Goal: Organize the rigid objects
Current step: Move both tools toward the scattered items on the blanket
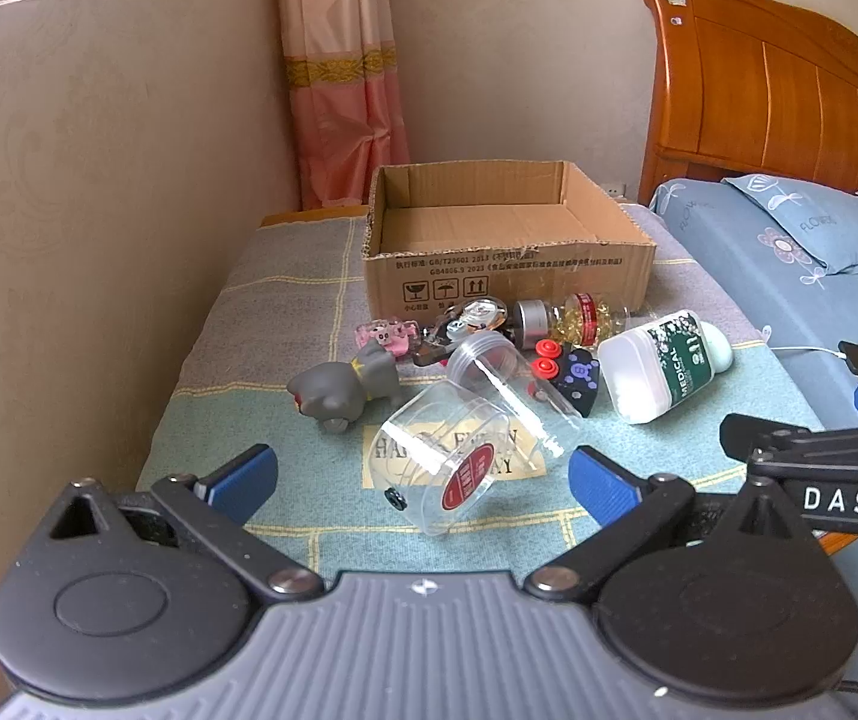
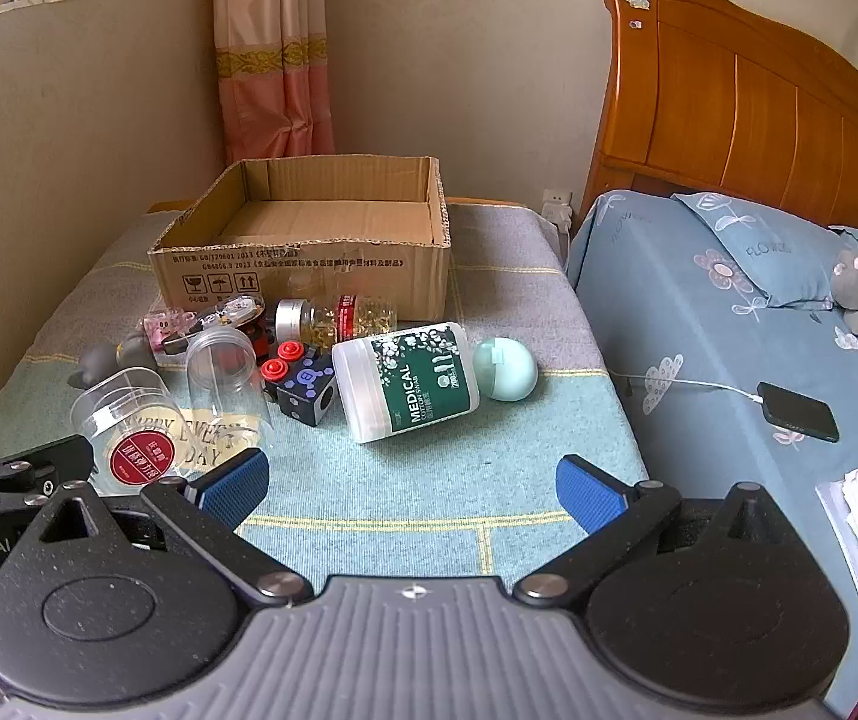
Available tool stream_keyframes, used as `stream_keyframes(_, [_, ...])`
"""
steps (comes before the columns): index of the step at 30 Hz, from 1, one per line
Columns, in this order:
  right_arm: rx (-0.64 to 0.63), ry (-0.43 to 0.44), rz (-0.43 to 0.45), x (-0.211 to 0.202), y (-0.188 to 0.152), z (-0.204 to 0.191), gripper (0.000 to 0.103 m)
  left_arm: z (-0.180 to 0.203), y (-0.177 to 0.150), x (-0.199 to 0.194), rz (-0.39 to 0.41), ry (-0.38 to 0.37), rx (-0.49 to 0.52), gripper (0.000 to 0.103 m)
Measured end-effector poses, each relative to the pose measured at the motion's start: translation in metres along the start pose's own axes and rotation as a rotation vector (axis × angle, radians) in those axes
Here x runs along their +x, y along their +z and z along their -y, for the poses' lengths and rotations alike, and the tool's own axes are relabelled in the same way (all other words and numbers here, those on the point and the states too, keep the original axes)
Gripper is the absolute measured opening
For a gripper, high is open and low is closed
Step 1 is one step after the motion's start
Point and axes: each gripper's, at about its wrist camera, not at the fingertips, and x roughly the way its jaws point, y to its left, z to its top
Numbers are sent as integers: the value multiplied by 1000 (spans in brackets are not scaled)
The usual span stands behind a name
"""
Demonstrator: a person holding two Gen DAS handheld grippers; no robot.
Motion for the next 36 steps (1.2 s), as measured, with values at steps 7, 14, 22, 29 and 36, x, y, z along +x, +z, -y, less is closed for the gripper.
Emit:
stream_keyframes(7, [-3, 2, 1, -1, 0, 0, 103, 1, 1, 0, -1, -1, 2, 102])
stream_keyframes(14, [-7, -1, 3, 0, 0, -1, 103, 1, 0, 0, -1, -3, 2, 102])
stream_keyframes(22, [-14, 3, 7, 2, 0, -1, 103, 3, 0, 4, 1, -10, 9, 102])
stream_keyframes(29, [-24, 12, 17, 4, 0, 0, 103, 2, 1, 7, 9, -33, 19, 102])
stream_keyframes(36, [-42, 36, 26, 6, 0, 2, 103, -4, 1, 14, 27, -48, 27, 102])
